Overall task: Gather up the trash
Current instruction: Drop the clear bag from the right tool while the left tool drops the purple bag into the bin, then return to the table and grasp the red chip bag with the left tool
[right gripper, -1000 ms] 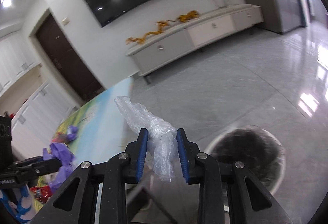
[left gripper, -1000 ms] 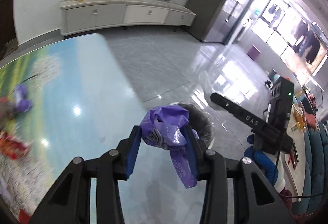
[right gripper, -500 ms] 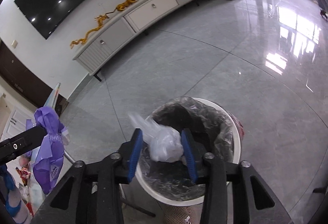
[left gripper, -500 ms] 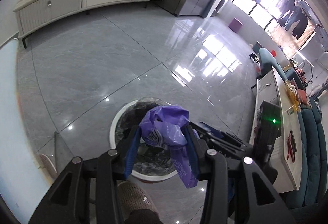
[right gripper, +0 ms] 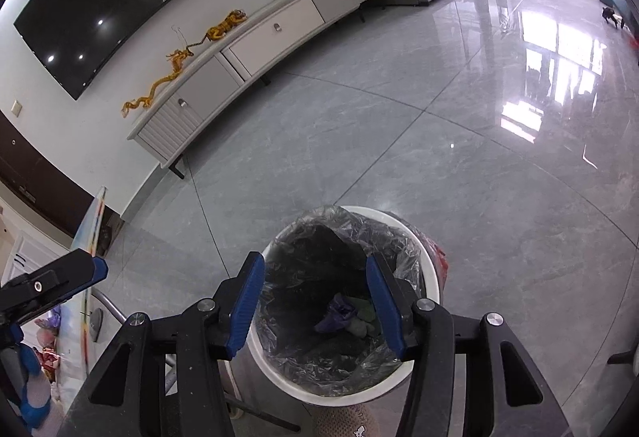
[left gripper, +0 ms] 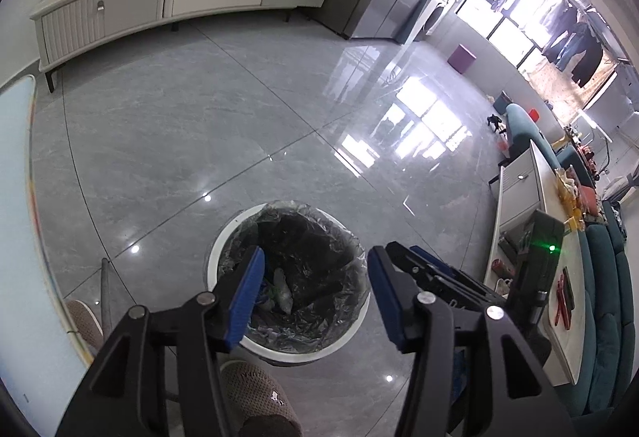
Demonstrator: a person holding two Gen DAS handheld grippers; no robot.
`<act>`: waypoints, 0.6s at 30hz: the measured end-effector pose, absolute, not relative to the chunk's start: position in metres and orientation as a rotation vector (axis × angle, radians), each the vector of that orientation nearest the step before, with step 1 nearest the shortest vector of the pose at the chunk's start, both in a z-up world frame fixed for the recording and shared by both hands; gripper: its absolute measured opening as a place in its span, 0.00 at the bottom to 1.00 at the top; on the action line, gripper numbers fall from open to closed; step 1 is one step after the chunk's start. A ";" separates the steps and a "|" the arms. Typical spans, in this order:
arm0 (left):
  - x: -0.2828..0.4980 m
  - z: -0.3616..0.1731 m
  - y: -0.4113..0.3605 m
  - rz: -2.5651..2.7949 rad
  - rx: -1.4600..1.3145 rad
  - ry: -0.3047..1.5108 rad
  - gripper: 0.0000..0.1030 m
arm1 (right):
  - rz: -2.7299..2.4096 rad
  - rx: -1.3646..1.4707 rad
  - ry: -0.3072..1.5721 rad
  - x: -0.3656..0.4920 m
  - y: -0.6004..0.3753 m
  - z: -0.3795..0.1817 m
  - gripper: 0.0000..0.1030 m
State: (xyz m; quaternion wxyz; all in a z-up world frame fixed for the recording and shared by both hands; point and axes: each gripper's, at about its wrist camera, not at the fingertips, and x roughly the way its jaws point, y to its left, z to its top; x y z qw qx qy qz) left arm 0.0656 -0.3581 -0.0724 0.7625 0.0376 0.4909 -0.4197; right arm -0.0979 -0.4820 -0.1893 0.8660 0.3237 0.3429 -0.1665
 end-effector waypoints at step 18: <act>0.001 0.014 -0.227 -0.797 0.060 0.779 0.50 | -0.284 0.425 0.487 -0.123 -0.392 -0.058 0.53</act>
